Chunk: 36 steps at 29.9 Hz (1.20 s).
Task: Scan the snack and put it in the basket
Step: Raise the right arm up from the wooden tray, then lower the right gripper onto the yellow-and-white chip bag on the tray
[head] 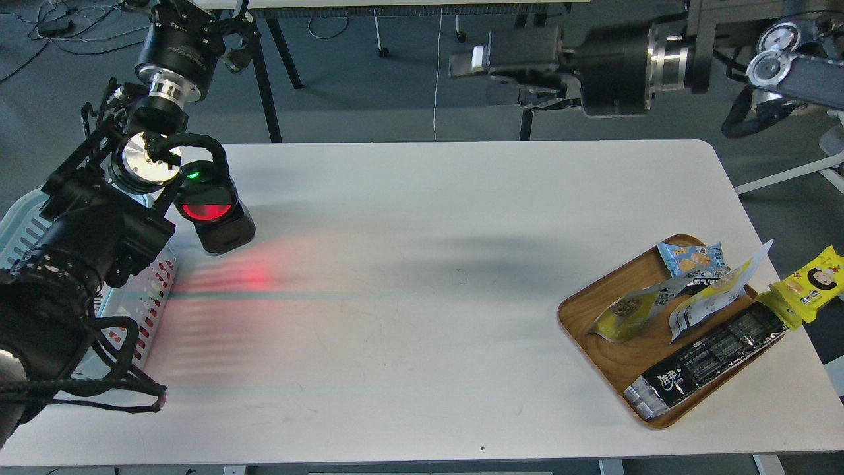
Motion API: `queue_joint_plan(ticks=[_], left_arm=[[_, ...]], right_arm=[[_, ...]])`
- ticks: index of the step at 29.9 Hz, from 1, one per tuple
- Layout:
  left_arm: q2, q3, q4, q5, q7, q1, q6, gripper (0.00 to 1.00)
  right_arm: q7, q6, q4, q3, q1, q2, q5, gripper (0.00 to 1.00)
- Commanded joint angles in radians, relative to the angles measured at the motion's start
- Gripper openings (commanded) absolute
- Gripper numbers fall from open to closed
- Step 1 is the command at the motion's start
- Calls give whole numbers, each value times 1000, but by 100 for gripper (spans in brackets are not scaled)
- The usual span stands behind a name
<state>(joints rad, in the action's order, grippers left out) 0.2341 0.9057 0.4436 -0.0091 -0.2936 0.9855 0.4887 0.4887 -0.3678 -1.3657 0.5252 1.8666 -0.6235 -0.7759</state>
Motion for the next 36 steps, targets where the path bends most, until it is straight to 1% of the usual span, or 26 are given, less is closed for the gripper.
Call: queue_joint_plan(ticks=[1, 4, 7, 10, 14, 18, 21, 25, 30, 31, 33, 36], left_arm=[[-1, 2, 0, 0, -1, -1, 0, 100], [-1, 2, 0, 0, -1, -1, 0, 100], [1, -2, 0, 1, 1, -2, 0, 100], [2, -2, 0, 1, 2, -2, 0, 100], [7, -2, 0, 3, 2, -2, 0, 100], [10, -2, 0, 3, 5, -2, 0, 100], [10, -2, -2, 3, 4, -2, 0, 100], [8, -2, -2, 3, 2, -2, 0, 100], [7, -2, -2, 3, 1, -1, 0, 100], [7, -2, -2, 3, 1, -1, 0, 100], [7, -2, -2, 3, 1, -1, 0, 100], [7, -2, -3, 3, 1, -2, 0, 100]], right_arm=[[0, 78, -137, 134, 101, -2, -195, 99], [0, 133, -234, 226, 166, -2, -343, 99], [0, 200, -286, 306, 221, -1, -495, 98], [0, 230, -334, 352, 238, -2, -650, 96], [0, 253, -361, 415, 238, -28, -816, 96], [0, 297, -359, 492, 235, -62, -957, 94], [0, 311, -354, 510, 233, -87, -1000, 92], [0, 311, -342, 532, 217, -107, -1026, 92], [0, 311, -210, 535, 120, -105, -1028, 92], [0, 311, -194, 533, 111, -104, -1022, 90], [0, 311, -176, 532, 97, -98, -1022, 81], [0, 311, -153, 532, 57, -93, -1027, 72]])
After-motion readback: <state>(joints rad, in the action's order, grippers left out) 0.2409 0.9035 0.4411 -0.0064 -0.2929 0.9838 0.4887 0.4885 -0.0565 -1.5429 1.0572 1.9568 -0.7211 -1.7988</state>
